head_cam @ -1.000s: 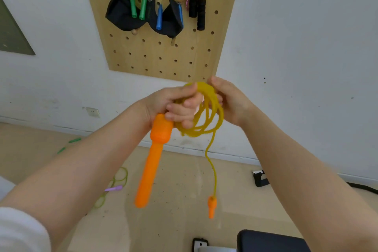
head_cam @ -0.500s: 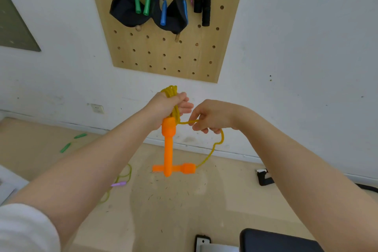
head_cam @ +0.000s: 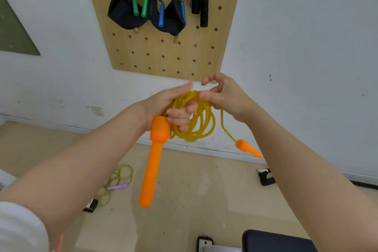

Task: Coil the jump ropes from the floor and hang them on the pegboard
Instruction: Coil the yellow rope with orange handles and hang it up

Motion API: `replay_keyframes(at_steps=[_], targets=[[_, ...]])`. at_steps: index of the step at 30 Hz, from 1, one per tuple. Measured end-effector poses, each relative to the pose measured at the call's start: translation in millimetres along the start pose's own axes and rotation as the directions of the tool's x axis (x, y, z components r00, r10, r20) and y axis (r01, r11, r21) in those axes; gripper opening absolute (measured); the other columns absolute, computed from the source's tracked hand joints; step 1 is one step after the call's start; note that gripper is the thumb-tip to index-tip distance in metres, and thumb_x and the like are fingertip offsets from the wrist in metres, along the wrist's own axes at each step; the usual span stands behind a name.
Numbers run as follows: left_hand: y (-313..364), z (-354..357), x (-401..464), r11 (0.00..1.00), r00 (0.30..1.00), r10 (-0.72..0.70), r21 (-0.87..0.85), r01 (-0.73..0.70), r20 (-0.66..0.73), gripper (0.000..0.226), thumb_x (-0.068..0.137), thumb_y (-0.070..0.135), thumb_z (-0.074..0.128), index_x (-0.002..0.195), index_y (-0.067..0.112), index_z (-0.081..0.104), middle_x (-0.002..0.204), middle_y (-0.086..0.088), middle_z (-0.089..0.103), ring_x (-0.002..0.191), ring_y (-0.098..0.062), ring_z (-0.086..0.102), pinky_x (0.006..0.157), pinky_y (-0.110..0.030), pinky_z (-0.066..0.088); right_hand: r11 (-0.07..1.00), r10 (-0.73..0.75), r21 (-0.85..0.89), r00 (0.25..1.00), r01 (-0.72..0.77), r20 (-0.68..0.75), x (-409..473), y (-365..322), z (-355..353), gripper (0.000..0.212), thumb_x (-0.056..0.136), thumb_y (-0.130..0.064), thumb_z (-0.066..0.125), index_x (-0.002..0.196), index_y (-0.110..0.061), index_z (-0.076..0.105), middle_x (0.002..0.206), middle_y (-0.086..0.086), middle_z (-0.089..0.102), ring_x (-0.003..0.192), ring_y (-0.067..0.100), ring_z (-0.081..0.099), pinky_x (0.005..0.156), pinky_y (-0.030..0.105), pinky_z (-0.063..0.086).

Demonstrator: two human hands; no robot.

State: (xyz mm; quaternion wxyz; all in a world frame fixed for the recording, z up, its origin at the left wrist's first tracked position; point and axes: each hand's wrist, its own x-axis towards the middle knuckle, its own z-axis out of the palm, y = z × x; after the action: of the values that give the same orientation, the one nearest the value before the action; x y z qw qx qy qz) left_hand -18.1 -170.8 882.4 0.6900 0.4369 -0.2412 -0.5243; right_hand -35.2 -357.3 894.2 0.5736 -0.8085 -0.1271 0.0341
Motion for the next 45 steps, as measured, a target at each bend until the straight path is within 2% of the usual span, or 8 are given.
replay_keyframes(at_steps=[4, 9, 16, 21, 30, 37, 42, 45], targets=[[-9.0, -2.5, 0.4, 0.843, 0.908, 0.379, -0.471, -0.26, 0.178, 0.047, 0.098, 0.03, 0.043, 0.108, -0.013, 0.057, 0.048, -0.005, 0.041, 0.047, -0.017, 0.041, 0.071, -0.034, 0.044, 0.984, 0.075, 0.161, 0.997, -0.077, 0.022, 2.1, 7.4, 7.4, 0.027, 0.097, -0.024, 0.048, 0.072, -0.014, 0.05, 0.052, 0.0, 0.039, 0.044, 0.007, 0.034, 0.048, 0.015, 0.039], [7.0, -0.5, 12.6, 0.606, 0.61, 0.515, -0.248, -0.756, -0.602, 0.047, 0.099, 0.043, 0.032, 0.1, 0.009, 0.065, 0.038, 0.007, 0.038, 0.038, -0.004, 0.043, 0.059, -0.02, 0.05, 0.966, 0.207, 0.114, 0.958, -0.233, 0.199, 2.0, 15.1, 20.3, 0.019, 0.099, -0.013, 0.041, 0.088, -0.013, 0.057, 0.064, 0.004, 0.051, 0.052, 0.011, 0.05, 0.061, 0.027, 0.055], [-5.3, -41.2, -0.1, 0.899, 0.355, 0.399, 0.283, -0.335, -0.846, 0.018, 0.095, 0.03, 0.051, 0.098, 0.015, 0.061, 0.054, 0.007, 0.06, 0.057, -0.01, 0.06, 0.06, -0.026, 0.051, 0.901, 0.34, -0.394, 0.859, -0.18, 0.384, -2.9, 11.2, 18.0, 0.029, 0.09, -0.012, 0.054, 0.117, -0.02, 0.06, 0.066, 0.0, 0.059, 0.058, 0.015, 0.054, 0.062, 0.025, 0.05], [-15.5, -28.3, 3.3, 0.88, 0.489, 0.433, 0.472, -0.049, -0.757, 0.027, 0.093, 0.024, 0.055, 0.117, 0.01, 0.056, 0.105, -0.007, 0.069, 0.089, -0.01, 0.067, 0.073, -0.017, 0.053, 0.882, 0.32, -0.463, 0.831, -0.086, 0.454, 0.4, -1.2, 14.5, 0.044, 0.086, -0.007, 0.057, 0.125, -0.027, 0.059, 0.062, -0.008, 0.06, 0.063, 0.012, 0.054, 0.066, 0.022, 0.046], [-20.9, 5.4, 9.1, 0.913, 0.636, 0.29, 0.406, 0.039, -0.715, 0.041, 0.097, 0.036, 0.044, 0.074, 0.008, 0.063, 0.056, -0.006, 0.067, 0.051, -0.015, 0.065, 0.053, -0.024, 0.053, 0.792, -0.17, -0.534, 0.947, 0.296, 0.273, 4.4, -21.3, 10.0, 0.031, 0.085, -0.001, 0.057, 0.108, -0.019, 0.069, 0.088, -0.005, 0.061, 0.082, 0.015, 0.059, 0.071, 0.023, 0.045], [-20.0, -5.4, -11.3, 0.989, 0.98, -0.004, 0.146, 0.034, -0.199, 0.053, 0.074, 0.065, 0.057, 0.063, 0.014, 0.059, 0.037, 0.006, 0.037, 0.035, -0.012, 0.04, 0.06, -0.027, 0.046, 0.975, 0.137, -0.206, 0.956, -0.083, 0.261, 6.4, -8.5, 5.2, 0.058, 0.081, -0.025, 0.071, 0.133, -0.03, 0.047, 0.127, -0.01, 0.055, 0.091, 0.016, 0.062, 0.066, 0.028, 0.053], [-20.9, -6.7, -13.2, 0.997, 0.956, -0.059, 0.067, 0.041, 0.286, 0.027, 0.089, 0.04, 0.055, 0.081, 0.015, 0.061, 0.048, 0.009, 0.035, 0.043, -0.007, 0.043, 0.074, -0.023, 0.048, 0.961, 0.098, 0.143, 0.773, -0.238, 0.627, 2.7, 7.4, 15.0, 0.053, 0.069, -0.028, 0.076, 0.12, -0.028, 0.06, 0.121, 0.018, 0.06, 0.12, 0.058, 0.038, 0.098, 0.075, 0.024], [-24.6, -11.7, -16.1, 0.989, 0.97, -0.1, 0.132, 0.072, 0.22, 0.02, 0.083, 0.036, 0.064, 0.073, 0.019, 0.063, 0.043, 0.01, 0.034, 0.04, -0.005, 0.045, 0.072, -0.022, 0.048, 0.977, 0.18, -0.012, 0.798, -0.211, 0.575, -1.0, 0.1, 17.0, 0.039, 0.073, -0.021, 0.069, 0.112, -0.021, 0.063, 0.094, 0.004, 0.065, 0.085, 0.032, 0.06, 0.073, 0.042, 0.051]])
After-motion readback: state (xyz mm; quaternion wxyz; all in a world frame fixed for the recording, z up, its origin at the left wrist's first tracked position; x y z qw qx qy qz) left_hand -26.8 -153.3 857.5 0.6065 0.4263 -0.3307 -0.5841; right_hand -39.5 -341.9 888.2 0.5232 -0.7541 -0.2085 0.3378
